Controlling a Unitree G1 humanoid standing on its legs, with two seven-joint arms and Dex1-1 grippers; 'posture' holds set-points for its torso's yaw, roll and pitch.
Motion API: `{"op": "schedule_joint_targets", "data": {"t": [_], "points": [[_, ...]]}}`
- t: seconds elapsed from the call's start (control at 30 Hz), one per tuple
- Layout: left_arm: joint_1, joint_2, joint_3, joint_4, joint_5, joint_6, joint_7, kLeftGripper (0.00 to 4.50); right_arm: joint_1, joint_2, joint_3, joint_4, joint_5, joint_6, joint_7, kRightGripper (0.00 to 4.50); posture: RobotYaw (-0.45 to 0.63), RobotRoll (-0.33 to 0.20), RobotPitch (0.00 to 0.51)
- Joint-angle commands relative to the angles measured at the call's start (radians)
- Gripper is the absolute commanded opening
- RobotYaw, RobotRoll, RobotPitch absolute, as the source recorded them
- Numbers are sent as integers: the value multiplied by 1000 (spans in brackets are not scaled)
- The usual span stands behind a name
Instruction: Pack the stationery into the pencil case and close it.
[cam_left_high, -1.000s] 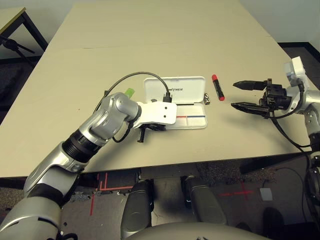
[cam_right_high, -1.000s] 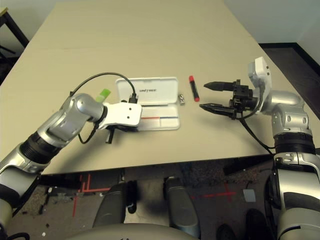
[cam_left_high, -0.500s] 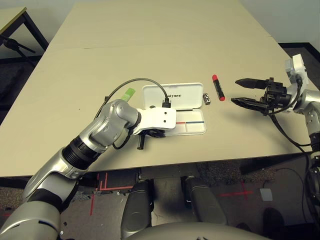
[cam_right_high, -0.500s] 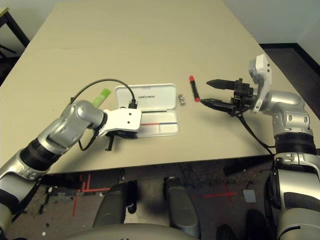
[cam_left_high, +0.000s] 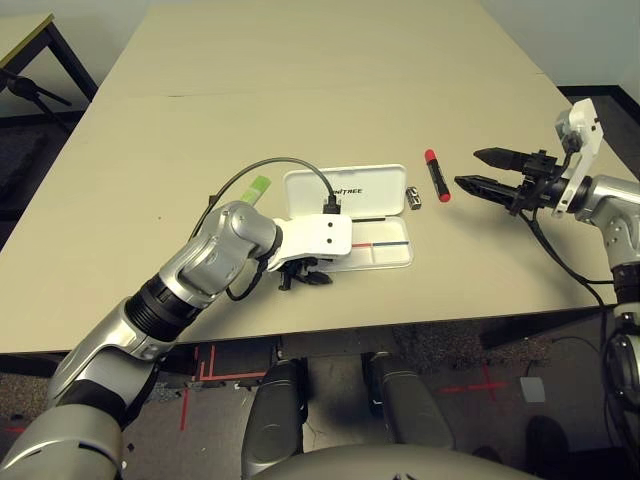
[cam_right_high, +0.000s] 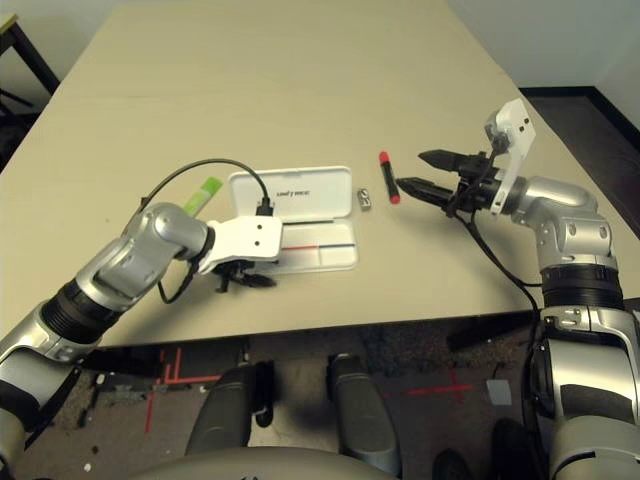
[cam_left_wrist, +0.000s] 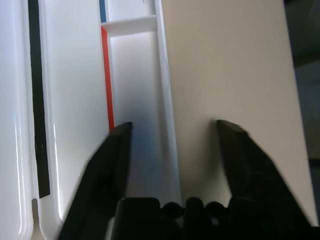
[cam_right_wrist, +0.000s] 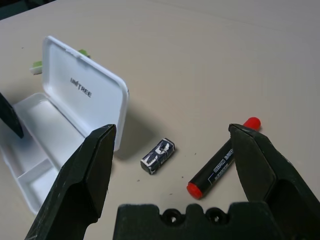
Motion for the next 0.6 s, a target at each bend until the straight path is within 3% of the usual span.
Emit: {"op": "schedule_joint_targets", "data": {"t": [0.03, 0.23, 0.4, 0.6], "points": [[-7, 8, 47, -68, -68, 54, -16, 4483, -5, 22, -1, -38, -36, 45, -119, 4500, -104, 0, 150], [-33, 49, 153, -84, -177, 107, -31, 4483, -65, 58, 27, -31, -136, 153, -361, 4500, -97, 0, 149], [-37, 117, 310, -39, -301, 82, -87, 4483, -151, 124, 11, -9, -115, 367, -463, 4500, -81, 0, 146], [-29, 212, 343, 21, -317, 22, -113, 4483, -189, 194, 18, -7, -146, 513, -600, 4500, -59, 0, 145]]}}
